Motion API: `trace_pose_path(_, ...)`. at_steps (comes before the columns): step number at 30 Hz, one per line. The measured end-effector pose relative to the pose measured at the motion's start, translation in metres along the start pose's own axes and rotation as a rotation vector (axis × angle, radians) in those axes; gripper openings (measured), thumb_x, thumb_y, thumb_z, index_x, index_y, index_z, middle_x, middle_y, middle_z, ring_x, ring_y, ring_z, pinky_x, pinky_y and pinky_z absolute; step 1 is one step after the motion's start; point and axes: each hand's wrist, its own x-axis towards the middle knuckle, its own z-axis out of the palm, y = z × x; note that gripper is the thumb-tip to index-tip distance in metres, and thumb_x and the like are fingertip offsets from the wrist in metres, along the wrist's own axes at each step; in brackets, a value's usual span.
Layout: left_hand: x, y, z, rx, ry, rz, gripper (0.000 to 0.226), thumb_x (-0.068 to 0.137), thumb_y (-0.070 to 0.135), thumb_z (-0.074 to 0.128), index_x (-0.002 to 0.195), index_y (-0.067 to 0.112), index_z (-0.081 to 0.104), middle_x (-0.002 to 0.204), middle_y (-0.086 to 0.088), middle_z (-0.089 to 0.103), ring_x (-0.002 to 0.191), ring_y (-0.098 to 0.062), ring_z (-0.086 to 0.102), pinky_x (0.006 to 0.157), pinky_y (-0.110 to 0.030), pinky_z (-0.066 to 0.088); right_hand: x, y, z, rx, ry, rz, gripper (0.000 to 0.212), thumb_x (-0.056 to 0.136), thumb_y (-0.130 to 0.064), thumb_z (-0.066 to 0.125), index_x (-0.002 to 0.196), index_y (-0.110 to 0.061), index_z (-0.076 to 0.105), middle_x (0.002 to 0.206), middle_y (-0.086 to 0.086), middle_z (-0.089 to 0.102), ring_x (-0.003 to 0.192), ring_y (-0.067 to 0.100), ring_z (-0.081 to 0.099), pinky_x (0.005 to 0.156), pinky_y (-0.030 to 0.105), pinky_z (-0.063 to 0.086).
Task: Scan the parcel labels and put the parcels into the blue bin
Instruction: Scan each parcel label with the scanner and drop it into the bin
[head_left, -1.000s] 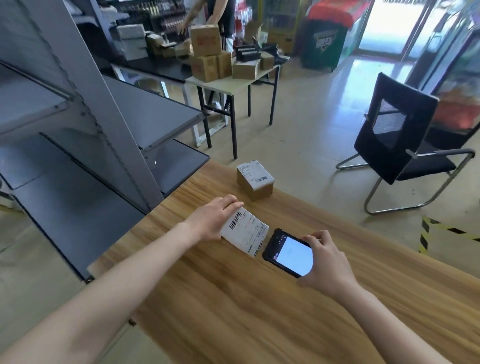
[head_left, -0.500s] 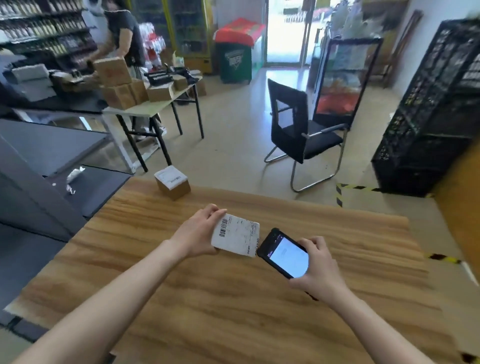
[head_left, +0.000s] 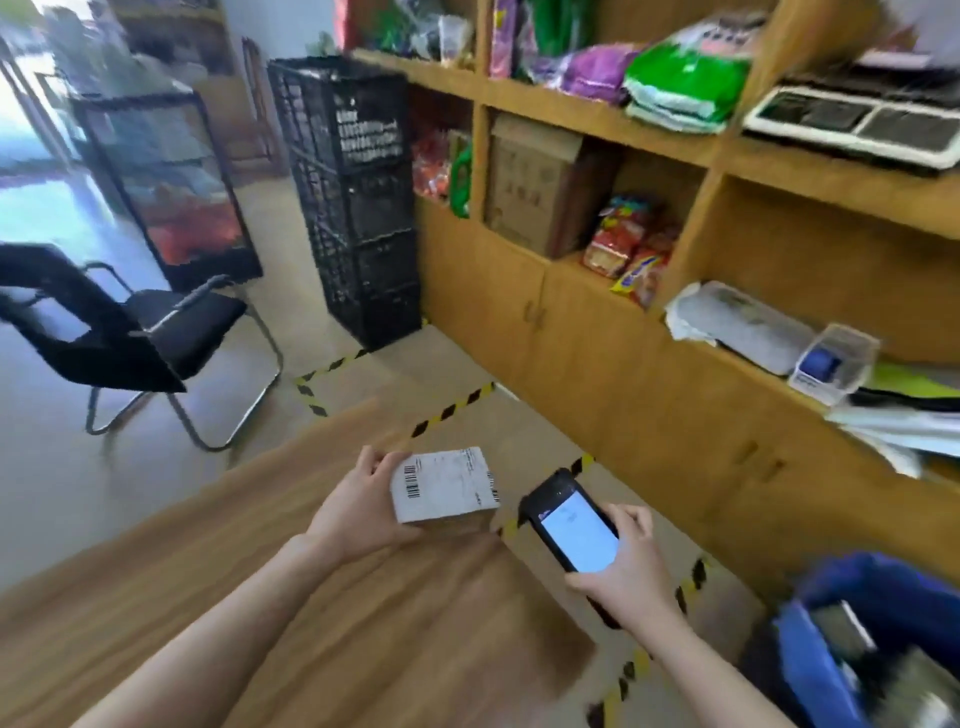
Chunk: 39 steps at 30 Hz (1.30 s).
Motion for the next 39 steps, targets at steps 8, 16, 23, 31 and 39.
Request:
trace_pose_path(8,0.091,0.136,0.093,-0.062,-0.214,0.283,0.101,0.051,0.069,0.071,0.138,0.036,0.033,0.110,0.012,0.030,0.086,-0.012,0.051,0.070,-0.029,0.048,-0.036,0.113,-0.079,-0.020,0.282,0.366,0.084,0.053,-0.026,0.087,0.126,-0.018,0.047,0.115,-0.007,0.032,0.102,0.009,0.042,0.078,0.024,0.041)
trace_pose_path(16,0.112,0.282,0.173,-0.047,-0.351,0.470,0.099,0.054,0.063,0.074,0.140,0.035,0.032,0.122,0.010,0.031,0.092,-0.014,0.054,0.077,-0.028,0.051,-0.078,0.209,-0.143,0.065,0.418,0.593,0.089,0.052,-0.028,0.086,0.129,-0.022,0.042,0.115,-0.008,0.030,0.106,0.011,0.043,0.083,0.027,0.042)
trace_pose_path(23,0.120,0.409,0.245,0.010,-0.405,0.563,0.096,0.056,0.061,0.074,0.139,0.035,0.034,0.115,0.010,0.030,0.097,-0.011,0.051,0.079,-0.026,0.051,-0.092,0.307,-0.215,0.140,0.470,0.651,0.083,0.049,-0.027,0.083,0.123,-0.023,0.046,0.116,-0.006,0.035,0.097,0.009,0.044,0.080,0.026,0.042)
trace_pose_path(31,0.110,0.513,0.343,0.021,-0.502,0.497,0.095,0.053,0.058,0.075,0.136,0.034,0.036,0.112,0.009,0.024,0.099,-0.012,0.044,0.083,-0.027,0.050,-0.114,0.413,-0.266,0.184,0.478,0.788,0.074,0.045,-0.026,0.080,0.111,-0.025,0.048,0.103,-0.012,0.042,0.112,0.010,0.033,0.073,0.026,0.044)
trace_pose_path(39,0.140,0.582,0.447,-0.012,-0.681,0.447,0.093,0.053,0.071,0.073,0.132,0.036,0.038,0.108,0.008,0.024,0.100,-0.021,0.050,0.081,-0.034,0.053,-0.101,0.492,-0.264,0.252,0.457,0.987,0.078,0.044,-0.024,0.082,0.116,-0.021,0.052,0.111,-0.005,0.040,0.089,0.001,0.034,0.059,0.009,0.032)
